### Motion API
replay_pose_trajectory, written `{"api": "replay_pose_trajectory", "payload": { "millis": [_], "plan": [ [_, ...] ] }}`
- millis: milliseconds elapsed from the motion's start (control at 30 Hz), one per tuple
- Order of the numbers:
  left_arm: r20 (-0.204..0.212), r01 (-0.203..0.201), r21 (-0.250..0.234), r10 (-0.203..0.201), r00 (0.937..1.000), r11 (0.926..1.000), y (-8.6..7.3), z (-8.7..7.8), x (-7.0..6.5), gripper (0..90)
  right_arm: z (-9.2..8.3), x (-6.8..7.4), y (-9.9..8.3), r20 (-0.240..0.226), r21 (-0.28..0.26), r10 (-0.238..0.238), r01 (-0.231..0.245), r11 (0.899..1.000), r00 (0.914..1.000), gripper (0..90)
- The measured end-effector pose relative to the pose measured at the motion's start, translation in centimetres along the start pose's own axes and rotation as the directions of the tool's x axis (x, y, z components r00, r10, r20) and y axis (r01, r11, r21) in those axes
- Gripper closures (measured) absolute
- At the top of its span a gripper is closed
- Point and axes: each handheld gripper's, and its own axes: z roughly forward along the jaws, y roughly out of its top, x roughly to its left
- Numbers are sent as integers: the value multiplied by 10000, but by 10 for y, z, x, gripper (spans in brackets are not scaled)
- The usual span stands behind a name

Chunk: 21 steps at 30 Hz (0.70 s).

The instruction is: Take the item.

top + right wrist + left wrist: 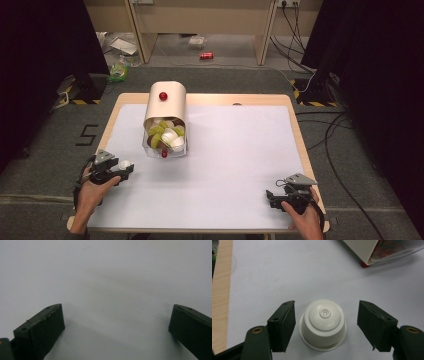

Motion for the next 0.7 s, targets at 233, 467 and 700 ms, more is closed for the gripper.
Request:
{"api": "replay_pose_trajectory", "payload": {
  "millis": [233, 467, 700],
  "plan": [
    [82, 14, -219, -12, 10000, 9998, 3, -5, -2, 251, 0, 0, 0, -4, 4, 8, -8, 10000, 10000, 5],
    [130, -20, -402, 25, 9999, 9992, 8, -12, -5, 223, 0, 0, 0, -4, 5, 9, -9, 10000, 10000, 5],
    [267, -55, -508, 69, 9996, 9987, 13, -18, -10, 184, 0, 0, 0, -5, 6, 10, -10, 10000, 10000, 5]
  ]
}}
